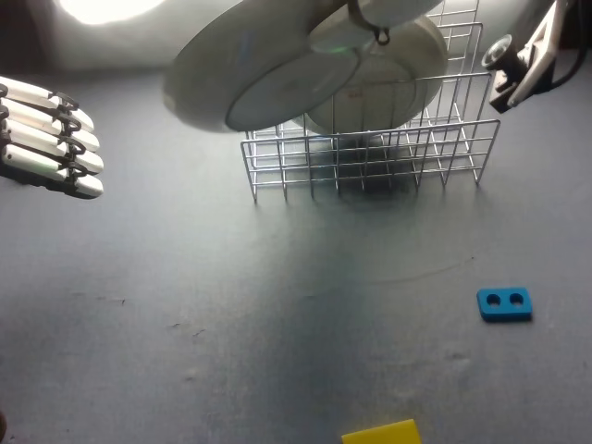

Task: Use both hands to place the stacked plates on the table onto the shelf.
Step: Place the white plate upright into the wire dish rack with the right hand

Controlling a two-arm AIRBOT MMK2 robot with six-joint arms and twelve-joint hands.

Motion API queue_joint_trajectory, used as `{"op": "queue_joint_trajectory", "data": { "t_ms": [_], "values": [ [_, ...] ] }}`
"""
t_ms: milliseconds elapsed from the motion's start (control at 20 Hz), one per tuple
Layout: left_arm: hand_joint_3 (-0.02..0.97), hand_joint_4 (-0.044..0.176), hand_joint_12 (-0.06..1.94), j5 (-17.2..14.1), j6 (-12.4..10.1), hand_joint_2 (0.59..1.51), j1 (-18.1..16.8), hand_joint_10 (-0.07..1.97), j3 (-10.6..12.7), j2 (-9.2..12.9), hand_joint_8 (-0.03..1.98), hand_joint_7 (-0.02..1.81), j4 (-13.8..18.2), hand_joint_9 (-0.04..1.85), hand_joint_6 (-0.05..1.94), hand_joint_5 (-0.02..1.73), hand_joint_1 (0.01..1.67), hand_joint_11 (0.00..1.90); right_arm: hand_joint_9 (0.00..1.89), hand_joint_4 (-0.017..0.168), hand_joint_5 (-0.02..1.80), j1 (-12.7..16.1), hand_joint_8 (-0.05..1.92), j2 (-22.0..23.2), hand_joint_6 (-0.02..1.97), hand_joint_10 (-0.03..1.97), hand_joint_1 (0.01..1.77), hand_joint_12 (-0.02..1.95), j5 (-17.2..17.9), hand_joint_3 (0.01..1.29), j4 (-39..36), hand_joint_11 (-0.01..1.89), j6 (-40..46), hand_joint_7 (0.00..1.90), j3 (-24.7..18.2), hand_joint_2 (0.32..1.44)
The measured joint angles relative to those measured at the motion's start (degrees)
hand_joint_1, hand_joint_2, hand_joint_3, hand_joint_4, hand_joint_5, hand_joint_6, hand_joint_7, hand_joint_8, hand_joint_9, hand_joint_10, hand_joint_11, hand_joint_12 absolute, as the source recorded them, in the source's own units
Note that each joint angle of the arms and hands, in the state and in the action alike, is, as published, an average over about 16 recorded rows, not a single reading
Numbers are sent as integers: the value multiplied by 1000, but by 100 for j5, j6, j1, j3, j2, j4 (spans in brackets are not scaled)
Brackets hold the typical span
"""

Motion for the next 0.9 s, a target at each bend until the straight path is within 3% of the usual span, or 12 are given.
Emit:
{"op": "queue_joint_trajectory", "data": {
  "t_ms": [350,900],
  "values": [
    [17,3,370,-7,0,1174,1,6,-25,0,0,200,35,167,19,206,20,14,1072,-8,897,129,700,-8,925,927,1379,856,-353,11,66,956,319,1119,176,991],
    [18,3,341,-68,-1,1175,1,5,-145,2,0,196,100,163,19,201,19,14,1067,-7,896,-6,701,-227,912,935,1379,878,-746,11,122,941,836,1117,755,993]
  ]
}}
